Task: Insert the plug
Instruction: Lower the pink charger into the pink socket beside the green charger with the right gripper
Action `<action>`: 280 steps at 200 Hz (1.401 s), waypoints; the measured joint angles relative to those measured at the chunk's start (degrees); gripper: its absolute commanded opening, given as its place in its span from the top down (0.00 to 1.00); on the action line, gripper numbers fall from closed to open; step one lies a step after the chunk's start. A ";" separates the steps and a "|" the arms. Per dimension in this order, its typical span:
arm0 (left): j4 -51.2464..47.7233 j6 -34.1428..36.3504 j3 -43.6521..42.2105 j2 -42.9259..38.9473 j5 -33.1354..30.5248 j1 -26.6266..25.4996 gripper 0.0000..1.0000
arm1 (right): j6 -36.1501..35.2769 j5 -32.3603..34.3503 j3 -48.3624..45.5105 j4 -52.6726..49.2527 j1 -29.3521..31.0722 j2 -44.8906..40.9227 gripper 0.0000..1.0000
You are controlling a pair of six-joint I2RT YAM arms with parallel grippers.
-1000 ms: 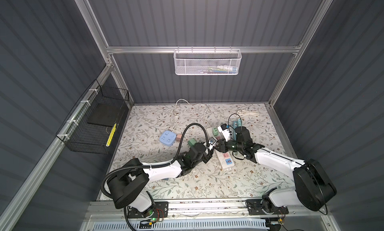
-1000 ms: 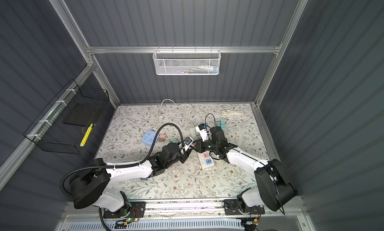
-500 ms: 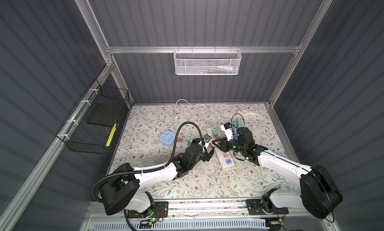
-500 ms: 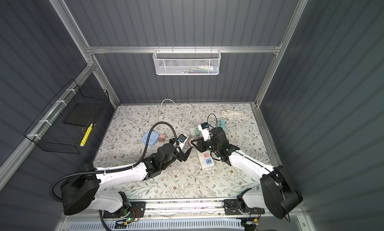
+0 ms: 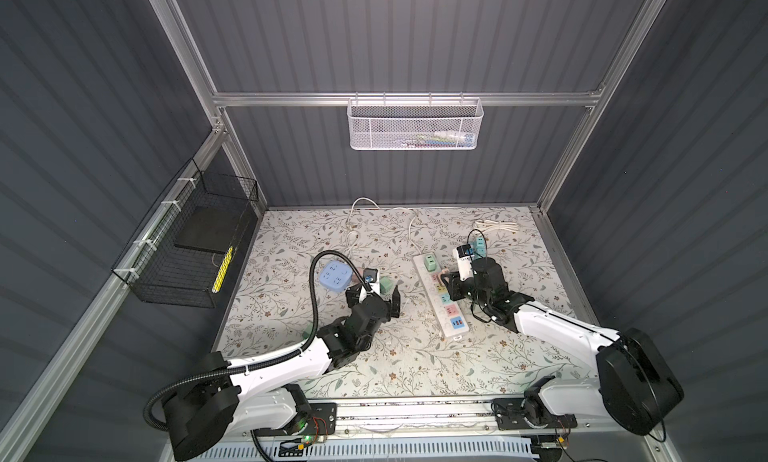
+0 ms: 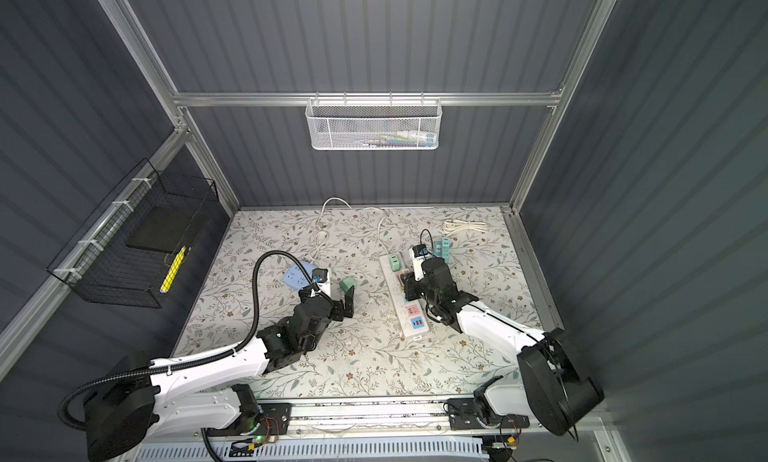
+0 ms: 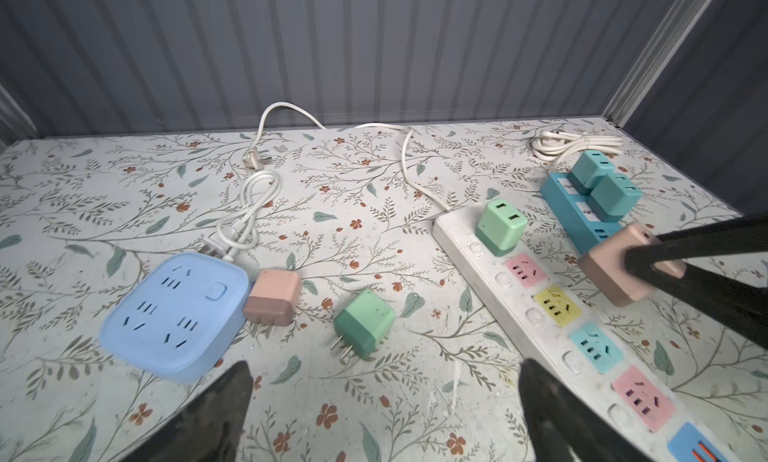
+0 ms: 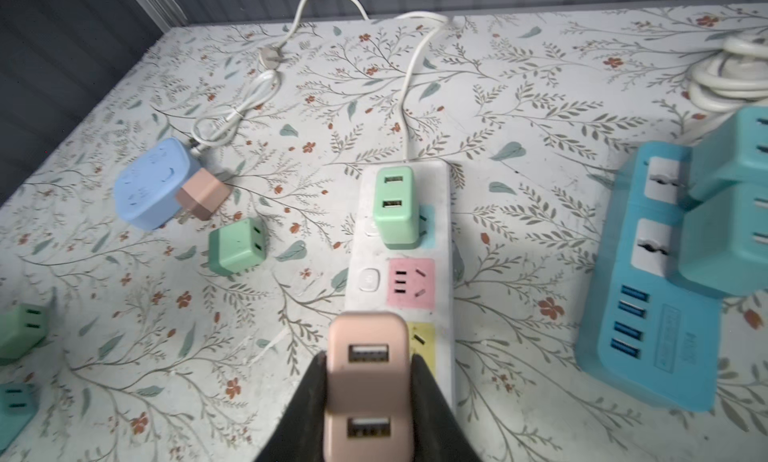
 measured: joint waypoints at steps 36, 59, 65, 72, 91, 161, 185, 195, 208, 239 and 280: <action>-1.60 -1.68 -1.60 -1.55 -0.74 0.13 0.00 | -1.57 2.84 2.91 -1.25 0.02 5.62 0.81; -1.90 -1.99 -1.68 -1.57 -0.90 0.13 0.00 | -2.08 3.26 4.02 -1.18 0.00 7.28 0.81; -1.90 -2.08 -1.68 -1.57 -0.92 0.13 0.00 | -2.21 3.28 4.31 -1.09 0.00 7.80 0.82; -1.88 -2.10 -1.73 -1.57 -0.90 0.13 0.00 | -2.23 3.28 4.74 -1.07 0.00 8.44 0.81; -1.92 -2.10 -1.90 -1.62 -0.87 0.13 0.00 | -2.34 3.26 6.36 -0.83 0.00 10.80 0.82; -2.36 -2.51 -3.17 -5.81 -1.33 0.13 0.00 | -3.21 3.78 7.72 1.31 0.00 14.10 0.82; -2.38 -2.49 -3.19 -6.01 -1.53 0.13 0.00 | -3.28 3.93 7.80 2.25 0.02 14.67 0.82; -2.38 -2.47 -3.19 -5.99 -1.53 0.13 0.00 | -3.28 3.96 8.00 2.29 0.00 14.84 0.82; -2.34 -2.34 -3.19 -5.88 -1.53 0.13 0.00 | -3.28 3.96 8.37 2.40 0.02 15.23 0.82; -2.34 -1.92 -3.19 -4.70 -1.53 0.13 0.00 | -3.28 4.13 8.63 3.52 0.02 16.00 0.82; -2.32 -1.77 -3.19 -4.48 -1.53 0.13 0.00 | -3.23 4.39 8.63 4.42 0.31 16.68 0.82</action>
